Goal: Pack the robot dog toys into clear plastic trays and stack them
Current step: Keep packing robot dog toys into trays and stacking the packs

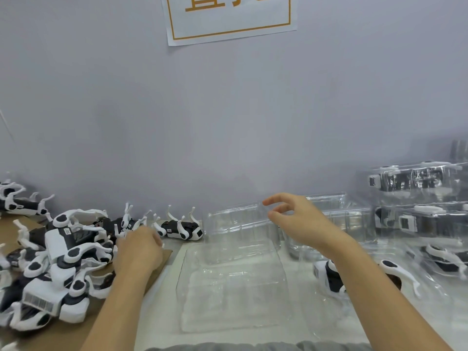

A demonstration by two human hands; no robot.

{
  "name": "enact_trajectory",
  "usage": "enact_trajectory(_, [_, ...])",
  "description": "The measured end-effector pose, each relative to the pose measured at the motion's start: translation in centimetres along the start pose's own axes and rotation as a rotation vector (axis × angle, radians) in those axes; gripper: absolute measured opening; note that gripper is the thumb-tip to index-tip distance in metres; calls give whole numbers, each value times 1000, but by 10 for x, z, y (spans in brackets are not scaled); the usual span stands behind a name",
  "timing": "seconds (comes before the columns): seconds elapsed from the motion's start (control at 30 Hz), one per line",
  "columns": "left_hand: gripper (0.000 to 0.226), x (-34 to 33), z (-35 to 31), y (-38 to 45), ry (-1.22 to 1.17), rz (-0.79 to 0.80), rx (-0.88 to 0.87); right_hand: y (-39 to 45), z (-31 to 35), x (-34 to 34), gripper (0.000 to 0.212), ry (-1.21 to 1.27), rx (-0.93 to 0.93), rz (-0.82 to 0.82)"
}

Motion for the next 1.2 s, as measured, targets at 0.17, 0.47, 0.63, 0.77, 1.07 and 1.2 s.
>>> enact_trajectory(0.17, [14,59,-24,4,-418,-182,-24,-2,5,-2,23,-44,23,25])
enact_trajectory(0.47, [25,110,-101,-31,-1091,-213,-230,-8,20,-27,34,200,-55,75])
enact_trajectory(0.63, [27,78,-166,-81,-1050,85,-455,-19,23,-48,55,684,-367,268])
enact_trajectory(0.77, [19,64,-186,-101,-986,274,-604,-9,16,-23,52,1064,-411,193])
enact_trajectory(1.07, [15,74,-172,-87,-888,51,-583,-5,16,6,37,715,-313,-54])
enact_trajectory(1.2, [57,64,-173,-87,-811,94,-659,-8,27,-5,51,735,-305,-43])
Point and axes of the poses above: each hand's wrist, its own y-axis towards the middle knuckle, its own x-axis out of the back of the hand, z = x × y, the point moved 7 cm from there along y, towards the middle knuckle, and after that the axes turned 11 degrees about -z, right-handed, at the moved point
